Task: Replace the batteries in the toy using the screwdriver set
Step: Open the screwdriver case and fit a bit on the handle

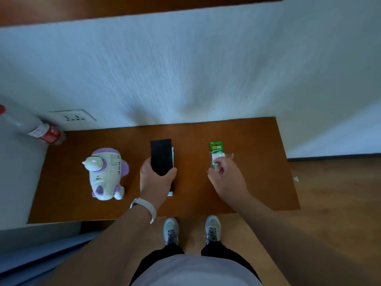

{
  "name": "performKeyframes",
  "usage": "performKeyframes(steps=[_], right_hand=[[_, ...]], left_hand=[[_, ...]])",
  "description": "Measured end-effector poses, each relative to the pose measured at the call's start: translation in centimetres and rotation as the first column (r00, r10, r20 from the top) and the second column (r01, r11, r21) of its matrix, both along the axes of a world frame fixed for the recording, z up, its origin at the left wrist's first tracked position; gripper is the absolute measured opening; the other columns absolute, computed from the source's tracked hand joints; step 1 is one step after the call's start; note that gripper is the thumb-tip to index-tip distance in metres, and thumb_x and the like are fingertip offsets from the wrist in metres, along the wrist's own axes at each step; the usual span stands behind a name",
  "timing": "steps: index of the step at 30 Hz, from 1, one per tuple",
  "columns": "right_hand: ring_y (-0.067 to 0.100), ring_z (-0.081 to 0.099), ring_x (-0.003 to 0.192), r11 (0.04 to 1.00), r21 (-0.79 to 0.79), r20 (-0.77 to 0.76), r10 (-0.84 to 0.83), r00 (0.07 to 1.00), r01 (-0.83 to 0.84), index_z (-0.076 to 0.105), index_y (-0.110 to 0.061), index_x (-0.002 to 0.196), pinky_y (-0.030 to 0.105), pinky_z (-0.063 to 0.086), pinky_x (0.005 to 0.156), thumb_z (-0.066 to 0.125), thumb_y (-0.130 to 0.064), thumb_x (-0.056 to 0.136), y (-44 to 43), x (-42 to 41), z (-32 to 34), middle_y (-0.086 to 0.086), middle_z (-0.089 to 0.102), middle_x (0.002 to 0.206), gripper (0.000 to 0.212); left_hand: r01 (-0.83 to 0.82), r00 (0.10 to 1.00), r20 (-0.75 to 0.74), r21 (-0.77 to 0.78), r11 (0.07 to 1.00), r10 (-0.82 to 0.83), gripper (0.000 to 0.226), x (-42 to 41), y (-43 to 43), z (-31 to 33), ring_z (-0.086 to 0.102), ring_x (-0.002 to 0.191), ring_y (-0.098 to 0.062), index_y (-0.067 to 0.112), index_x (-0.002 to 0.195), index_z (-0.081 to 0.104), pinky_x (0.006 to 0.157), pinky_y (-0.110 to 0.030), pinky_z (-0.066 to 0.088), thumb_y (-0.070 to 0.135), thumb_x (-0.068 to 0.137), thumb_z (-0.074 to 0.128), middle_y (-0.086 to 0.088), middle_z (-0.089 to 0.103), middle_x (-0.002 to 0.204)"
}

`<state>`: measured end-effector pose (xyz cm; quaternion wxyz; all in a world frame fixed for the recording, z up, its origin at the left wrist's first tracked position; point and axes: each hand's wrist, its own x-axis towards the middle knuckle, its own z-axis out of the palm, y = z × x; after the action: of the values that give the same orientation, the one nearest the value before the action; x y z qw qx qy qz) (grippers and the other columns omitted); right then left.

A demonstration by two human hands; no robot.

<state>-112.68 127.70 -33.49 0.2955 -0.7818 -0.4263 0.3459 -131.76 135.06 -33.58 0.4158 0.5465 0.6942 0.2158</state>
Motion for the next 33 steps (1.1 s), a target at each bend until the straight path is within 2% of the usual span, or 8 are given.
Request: performKeyframes(steps=[3,7,14,16,20,24,29,33], right_hand=[[0.004,0.054,0.076,0.994,0.030,-0.025,0.105,0.994,-0.105,0.057,-0.022,0.116,0.017,0.044,0.068,0.058,-0.031,0.095,1.0,-1.2,1.7,-0.008,0.057,0.085,0.024],[0.007,0.061,0.084,0.987,0.088,-0.124,0.147,0.981,-0.136,0.054,-0.030,0.111,0.026,0.051,0.076,0.055,-0.038,0.097,2.0,-2.4,4.2,-0.008,0.063,0.092,0.016],[0.004,0.056,0.072,0.980,0.193,-0.445,0.127,0.887,-0.044,0.060,-0.021,0.098,0.022,0.049,0.065,0.036,-0.039,0.104,2.3,-3.8,8.7,-0.006,0.058,0.080,0.030],[0.005,0.058,0.070,0.981,0.186,-0.443,0.133,0.887,-0.054,0.059,-0.022,0.097,0.021,0.051,0.062,0.037,-0.040,0.103,2.1,-4.1,9.7,-0.002,0.058,0.082,0.029],[0.022,0.067,0.084,0.988,0.153,-0.467,0.089,0.880,-0.019,0.059,-0.025,0.099,0.038,0.059,0.070,0.042,-0.044,0.101,2.0,-4.7,11.1,0.006,0.065,0.092,0.026],[0.018,0.069,0.083,0.992,0.126,-0.492,0.057,0.869,0.007,0.059,-0.023,0.098,0.031,0.061,0.069,0.046,-0.046,0.099,2.0,-5.5,12.0,0.004,0.067,0.092,0.026],[0.016,0.070,0.087,0.993,0.119,-0.469,0.043,0.882,0.014,0.061,-0.022,0.103,0.039,0.062,0.076,0.050,-0.047,0.096,1.7,-6.1,12.2,0.001,0.069,0.095,0.028],[0.016,0.070,0.088,0.992,0.123,-0.450,0.052,0.891,0.004,0.060,-0.023,0.103,0.040,0.061,0.077,0.051,-0.046,0.096,1.3,-6.4,12.2,0.001,0.069,0.096,0.026]], left_hand=[[0.017,0.984,0.175,0.022,1.000,-0.020,0.069,1.1,-0.3,2.9,0.059,0.103,-0.011,0.024,0.134,0.041,0.078,-0.026,0.056,0.030,0.079,0.082,0.009,0.054,0.113],[-0.005,0.939,0.344,0.033,0.999,-0.006,0.052,2.4,-0.1,7.0,0.063,0.094,-0.009,0.025,0.124,0.043,0.060,-0.015,0.053,0.028,0.085,0.077,0.007,0.059,0.108],[-0.005,0.878,0.479,-0.011,1.000,0.010,0.021,2.2,-0.1,9.4,0.071,0.095,-0.021,0.028,0.110,0.056,0.082,-0.046,0.062,0.037,0.093,0.065,-0.002,0.069,0.106],[-0.015,0.860,0.510,-0.037,0.999,0.032,0.022,2.0,-0.3,9.8,0.072,0.094,-0.021,0.026,0.112,0.057,0.082,-0.047,0.062,0.036,0.094,0.065,-0.003,0.070,0.106],[0.005,0.821,0.570,-0.045,0.999,0.021,0.026,1.6,-0.7,10.7,0.072,0.094,-0.022,0.022,0.115,0.058,0.081,-0.045,0.062,0.034,0.093,0.065,-0.005,0.070,0.107],[0.031,0.790,0.614,-0.027,0.999,-0.008,0.022,1.4,-1.0,11.8,0.073,0.091,-0.020,0.021,0.111,0.061,0.074,-0.036,0.062,0.035,0.094,0.062,-0.003,0.072,0.101],[0.073,0.796,0.603,-0.009,0.997,-0.053,0.037,0.7,-0.7,12.4,0.073,0.090,-0.020,0.020,0.101,0.067,0.080,-0.043,0.062,0.051,0.085,0.057,0.001,0.074,0.092],[0.092,0.797,0.601,-0.021,0.996,-0.061,0.027,0.3,-0.9,12.2,0.073,0.092,-0.021,0.018,0.103,0.067,0.083,-0.047,0.061,0.041,0.094,0.057,-0.001,0.074,0.095]])
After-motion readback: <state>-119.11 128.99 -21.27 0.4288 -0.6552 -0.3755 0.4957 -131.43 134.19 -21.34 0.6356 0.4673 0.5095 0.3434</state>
